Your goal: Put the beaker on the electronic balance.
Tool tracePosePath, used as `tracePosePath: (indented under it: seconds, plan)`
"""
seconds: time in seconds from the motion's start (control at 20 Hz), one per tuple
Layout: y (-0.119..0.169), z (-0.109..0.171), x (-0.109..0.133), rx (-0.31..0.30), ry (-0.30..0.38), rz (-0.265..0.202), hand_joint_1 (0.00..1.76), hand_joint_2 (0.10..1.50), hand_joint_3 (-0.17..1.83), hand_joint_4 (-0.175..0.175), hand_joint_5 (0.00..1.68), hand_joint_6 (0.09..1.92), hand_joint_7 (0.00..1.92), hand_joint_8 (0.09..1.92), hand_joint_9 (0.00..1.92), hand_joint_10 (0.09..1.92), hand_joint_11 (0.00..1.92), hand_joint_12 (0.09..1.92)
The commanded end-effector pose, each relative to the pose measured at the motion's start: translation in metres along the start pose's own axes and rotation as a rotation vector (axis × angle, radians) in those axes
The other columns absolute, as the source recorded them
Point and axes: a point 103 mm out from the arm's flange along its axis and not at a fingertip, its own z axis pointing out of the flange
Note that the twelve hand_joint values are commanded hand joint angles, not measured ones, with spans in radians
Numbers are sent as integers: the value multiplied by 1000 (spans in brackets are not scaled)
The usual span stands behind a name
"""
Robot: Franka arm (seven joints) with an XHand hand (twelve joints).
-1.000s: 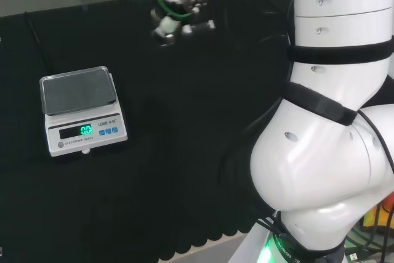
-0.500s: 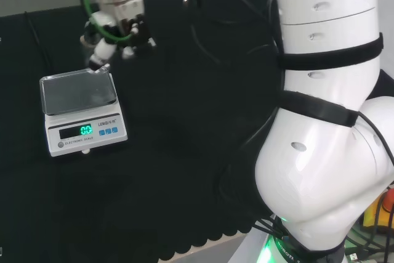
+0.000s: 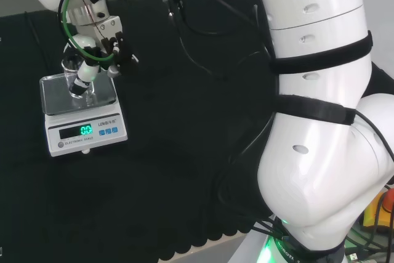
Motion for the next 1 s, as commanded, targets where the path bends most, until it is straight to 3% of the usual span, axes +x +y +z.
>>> tracePosePath:
  seconds: [0.05, 0.1, 0.25, 0.35, 0.5, 0.65, 0.75, 1.0]
  plan:
    - [-2, 5, -8, 26, -20, 3, 1101, 1109, 152, -137, 847, 1228, 890, 1322, 1234, 1003, 1313, 957]
    - [-2, 6, -8, 44, -27, 1, 1096, 1106, 153, -125, 850, 1224, 887, 1315, 1238, 993, 1306, 964]
    - [-3, 7, -10, 76, -28, -7, 1060, 766, 653, -114, 622, 1182, 796, 1204, 1217, 889, 1175, 1037]
    - [-4, 4, -10, 88, -31, -13, 978, 619, 812, -80, 453, 1076, 686, 1096, 1106, 801, 971, 1134]
    - [-6, -4, -11, 86, -25, -20, 779, 558, 701, -42, 201, 592, 388, 927, 806, 770, 564, 1330]
    - [-12, -21, -12, 64, -14, -35, 611, 583, 479, -21, 106, 212, 129, 796, 524, 779, 266, 1441]
    - [-18, -37, -13, 38, -2, -48, 542, 596, 370, -9, 65, 88, 35, 722, 389, 799, 126, 1494]
    - [-37, -78, -15, -27, -29, -60, 476, 618, 246, 5, 21, 87, 0, 573, 266, 830, 6, 1531]
